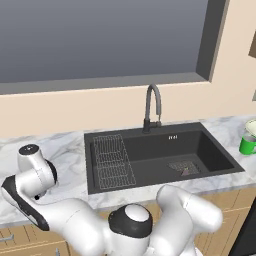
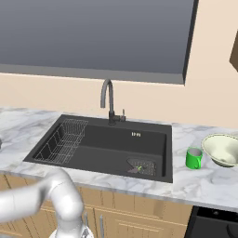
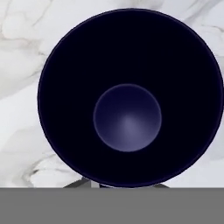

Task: Clear the mugs and bowl far away from the sink.

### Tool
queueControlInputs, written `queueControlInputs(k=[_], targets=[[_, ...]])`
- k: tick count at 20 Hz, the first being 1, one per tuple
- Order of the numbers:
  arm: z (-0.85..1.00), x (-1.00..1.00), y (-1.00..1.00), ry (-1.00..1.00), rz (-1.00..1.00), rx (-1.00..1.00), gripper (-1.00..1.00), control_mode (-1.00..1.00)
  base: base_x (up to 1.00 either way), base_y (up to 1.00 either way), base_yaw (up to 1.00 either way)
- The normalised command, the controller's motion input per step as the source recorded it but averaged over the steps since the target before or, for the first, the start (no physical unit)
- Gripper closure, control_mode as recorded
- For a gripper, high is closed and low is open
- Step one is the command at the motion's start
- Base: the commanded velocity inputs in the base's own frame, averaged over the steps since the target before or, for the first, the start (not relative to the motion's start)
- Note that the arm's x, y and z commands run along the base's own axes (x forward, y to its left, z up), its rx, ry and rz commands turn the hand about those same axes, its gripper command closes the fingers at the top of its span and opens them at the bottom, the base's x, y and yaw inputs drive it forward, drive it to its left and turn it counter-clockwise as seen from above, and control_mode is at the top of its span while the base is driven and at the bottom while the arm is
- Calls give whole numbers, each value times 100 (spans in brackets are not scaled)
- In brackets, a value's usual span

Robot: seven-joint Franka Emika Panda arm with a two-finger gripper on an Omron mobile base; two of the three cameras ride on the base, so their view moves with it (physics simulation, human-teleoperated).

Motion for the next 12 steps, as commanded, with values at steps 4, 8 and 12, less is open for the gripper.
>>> queueControlInputs(k=[4, 8, 12], targets=[[5, -25, -13, -1, 13, 0, 100, -100, 0, 0, 0], [93, -9, -20, -15, 10, 0, 100, -100, 0, 0, 0], [96, -9, -60, -17, 3, -3, 100, -100, 0, 0, 0]])
